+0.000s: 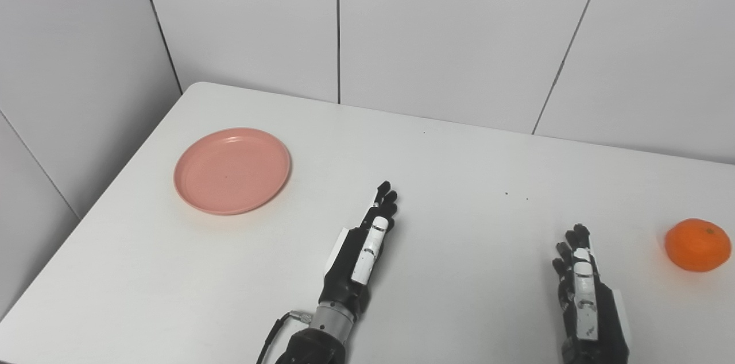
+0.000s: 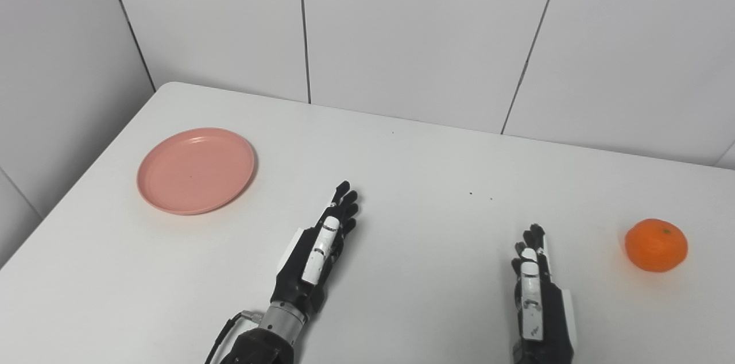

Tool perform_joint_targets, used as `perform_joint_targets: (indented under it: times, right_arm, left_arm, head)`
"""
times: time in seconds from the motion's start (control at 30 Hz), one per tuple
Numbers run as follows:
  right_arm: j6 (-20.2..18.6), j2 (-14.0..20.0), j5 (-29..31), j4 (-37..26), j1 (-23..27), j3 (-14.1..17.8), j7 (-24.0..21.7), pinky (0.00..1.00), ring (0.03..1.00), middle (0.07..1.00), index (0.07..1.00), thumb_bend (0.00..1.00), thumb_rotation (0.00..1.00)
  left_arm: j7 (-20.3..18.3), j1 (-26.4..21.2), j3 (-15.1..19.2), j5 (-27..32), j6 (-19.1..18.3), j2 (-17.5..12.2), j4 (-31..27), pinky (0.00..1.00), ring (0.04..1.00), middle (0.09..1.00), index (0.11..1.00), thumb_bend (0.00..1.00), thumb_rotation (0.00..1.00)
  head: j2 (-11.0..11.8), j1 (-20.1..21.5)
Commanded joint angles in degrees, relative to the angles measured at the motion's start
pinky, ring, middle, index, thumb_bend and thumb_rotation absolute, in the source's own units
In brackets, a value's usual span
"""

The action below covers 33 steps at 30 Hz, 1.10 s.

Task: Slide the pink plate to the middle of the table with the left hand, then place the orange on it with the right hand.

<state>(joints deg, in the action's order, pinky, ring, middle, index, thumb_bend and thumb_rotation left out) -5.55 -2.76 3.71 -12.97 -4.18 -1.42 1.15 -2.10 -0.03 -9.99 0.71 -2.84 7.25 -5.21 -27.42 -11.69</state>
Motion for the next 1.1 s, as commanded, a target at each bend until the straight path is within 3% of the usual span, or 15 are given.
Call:
perform_joint_targets:
  times: [0.0,0.57,1.07]
  right_arm:
    - [3.25,0.13,0.26,-1.11,0.23,0.1,-0.61,1.0,0.988,1.0,1.0,0.19,1.0]
    - [3.37,0.09,0.37,-0.85,0.24,0.18,-0.8,1.0,0.993,1.0,1.0,0.18,1.0]
    - [4.47,0.08,0.06,0.19,0.46,0.28,-0.64,1.0,0.993,1.0,1.0,0.18,1.0]
  left_arm:
    - [0.09,-0.23,-0.94,-0.72,1.27,1.32,-0.21,1.0,1.0,1.0,1.0,0.38,1.0]
    - [0.31,-0.49,-1.12,-1.12,2.23,1.0,0.23,1.0,0.996,1.0,1.0,0.37,1.0]
    - [-0.45,-2.25,-0.95,-0.89,0.01,-0.09,-3.41,1.0,1.0,1.0,1.0,0.38,1.0]
  head:
    - [-0.02,-0.01]
    - [0.22,-0.26]
    - [0.53,-1.14]
